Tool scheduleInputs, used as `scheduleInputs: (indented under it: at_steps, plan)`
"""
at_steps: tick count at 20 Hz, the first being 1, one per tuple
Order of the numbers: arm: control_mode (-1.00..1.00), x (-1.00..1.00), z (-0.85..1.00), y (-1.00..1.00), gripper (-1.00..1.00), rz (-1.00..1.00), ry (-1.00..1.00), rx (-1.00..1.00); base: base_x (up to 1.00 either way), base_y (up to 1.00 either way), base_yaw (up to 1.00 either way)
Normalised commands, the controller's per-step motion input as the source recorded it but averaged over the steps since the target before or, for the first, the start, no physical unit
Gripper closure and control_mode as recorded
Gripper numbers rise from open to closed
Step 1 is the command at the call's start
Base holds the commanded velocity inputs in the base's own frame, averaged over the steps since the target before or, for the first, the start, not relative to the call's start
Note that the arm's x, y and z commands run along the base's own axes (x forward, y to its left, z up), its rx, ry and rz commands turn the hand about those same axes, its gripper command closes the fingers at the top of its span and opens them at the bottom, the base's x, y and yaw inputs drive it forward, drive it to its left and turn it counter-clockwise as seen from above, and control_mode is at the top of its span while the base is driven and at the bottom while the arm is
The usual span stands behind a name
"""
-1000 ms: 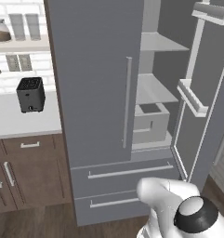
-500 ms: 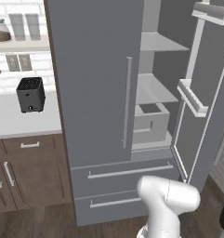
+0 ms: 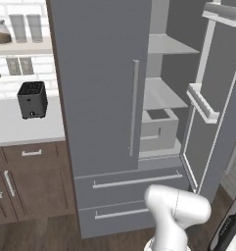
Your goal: Take the strawberry from the fridge and place it on top of the pancake, located on the dining counter.
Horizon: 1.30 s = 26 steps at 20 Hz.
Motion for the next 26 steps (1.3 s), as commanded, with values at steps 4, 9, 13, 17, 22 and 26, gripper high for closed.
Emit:
scheduleInputs:
  at_steps: [4, 9, 13, 17, 22, 26]
  plan:
    - [-1.0, 0.0, 0.13, 1.0, 1.0, 0.07, -0.05, -0.08, 0.0, 0.0, 0.0]
    - [-1.0, 0.23, 0.02, 1.0, 1.0, 0.07, 0.08, 0.0, 0.0, 0.0, 0.0]
    - [-1.0, 0.25, 0.0, 0.94, 1.0, 0.12, 0.05, 0.02, 0.0, 0.0, 0.0]
    - [-1.0, 0.48, 0.0, 0.62, 1.0, 0.09, 0.18, -0.13, 0.0, 0.0, 0.0]
    - [-1.0, 0.53, 0.0, 0.19, 1.0, 0.14, 0.08, -0.01, 0.0, 0.0, 0.0]
    - [-1.0, 0.68, -0.02, 0.0, -1.0, 0.21, 0.0, 0.0, 0.0, 0.0, 0.0]
